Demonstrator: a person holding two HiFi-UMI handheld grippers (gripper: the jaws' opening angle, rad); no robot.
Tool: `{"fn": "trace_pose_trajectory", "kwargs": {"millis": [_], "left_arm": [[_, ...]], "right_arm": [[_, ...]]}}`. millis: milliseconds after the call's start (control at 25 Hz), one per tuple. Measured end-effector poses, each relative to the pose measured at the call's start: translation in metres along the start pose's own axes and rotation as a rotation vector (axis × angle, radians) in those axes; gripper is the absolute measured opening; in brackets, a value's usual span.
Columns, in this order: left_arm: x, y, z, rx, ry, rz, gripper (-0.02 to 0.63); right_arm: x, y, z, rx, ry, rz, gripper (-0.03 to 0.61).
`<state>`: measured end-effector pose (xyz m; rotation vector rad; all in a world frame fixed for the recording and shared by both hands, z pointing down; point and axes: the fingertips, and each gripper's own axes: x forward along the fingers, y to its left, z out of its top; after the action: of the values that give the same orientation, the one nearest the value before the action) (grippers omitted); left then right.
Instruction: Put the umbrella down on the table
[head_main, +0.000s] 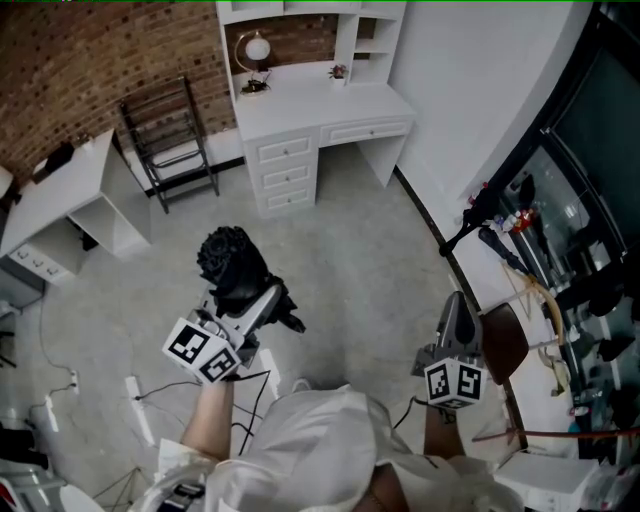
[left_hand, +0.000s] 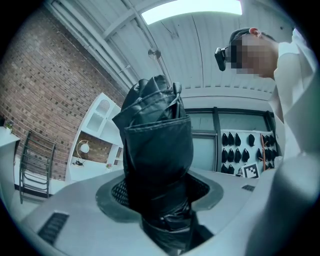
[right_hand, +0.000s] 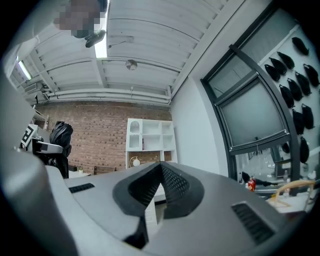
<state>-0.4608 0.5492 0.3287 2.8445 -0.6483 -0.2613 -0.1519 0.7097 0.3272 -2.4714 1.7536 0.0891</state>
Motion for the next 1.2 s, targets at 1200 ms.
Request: {"fn": "trace_pose_trajectory", "kwargs": {"millis": [1200], "left_arm": [[0.042, 0.052, -0.014, -0.032, 0.041, -0.024, 0.265]], "right_arm": [[0.071, 0.026, -0.034, 0.001, 0.042, 0.037, 0.018]]}}
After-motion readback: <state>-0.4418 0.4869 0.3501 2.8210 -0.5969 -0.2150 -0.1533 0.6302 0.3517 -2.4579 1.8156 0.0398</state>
